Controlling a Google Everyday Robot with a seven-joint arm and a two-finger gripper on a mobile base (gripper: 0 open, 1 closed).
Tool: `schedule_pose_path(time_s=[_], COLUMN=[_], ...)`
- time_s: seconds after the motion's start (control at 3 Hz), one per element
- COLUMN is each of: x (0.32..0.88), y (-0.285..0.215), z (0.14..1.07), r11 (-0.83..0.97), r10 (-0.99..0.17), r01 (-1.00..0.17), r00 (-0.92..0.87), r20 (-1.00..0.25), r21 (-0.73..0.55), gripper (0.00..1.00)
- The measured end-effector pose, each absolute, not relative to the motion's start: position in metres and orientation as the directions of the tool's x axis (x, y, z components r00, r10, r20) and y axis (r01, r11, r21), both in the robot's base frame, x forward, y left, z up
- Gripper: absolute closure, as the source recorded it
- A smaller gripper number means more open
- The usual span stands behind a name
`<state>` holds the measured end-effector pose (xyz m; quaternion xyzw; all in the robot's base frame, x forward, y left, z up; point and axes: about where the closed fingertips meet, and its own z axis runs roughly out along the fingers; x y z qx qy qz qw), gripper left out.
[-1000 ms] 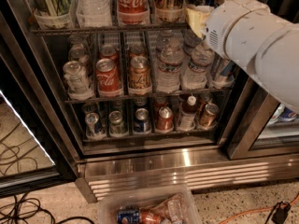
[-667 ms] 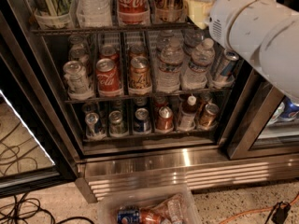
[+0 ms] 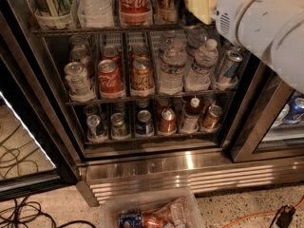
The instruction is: Pick pepsi can from top shelf of fridge
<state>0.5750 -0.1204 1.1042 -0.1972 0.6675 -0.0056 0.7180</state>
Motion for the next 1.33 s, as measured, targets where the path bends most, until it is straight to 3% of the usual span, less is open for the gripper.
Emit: schedule_pose_path(time_s=[1.0, 1.33], x=[0.544, 0.544], y=[-0.138, -0.138], z=[1.085, 1.085], r11=[0.910, 0.910], r10=[-0.315, -0.315], r01=[-0.281, -0.281], r00=[0.011, 0.011], r20=[-0.949, -0.949], r21=[-0.305, -0.305], gripper=[1.00, 0.81])
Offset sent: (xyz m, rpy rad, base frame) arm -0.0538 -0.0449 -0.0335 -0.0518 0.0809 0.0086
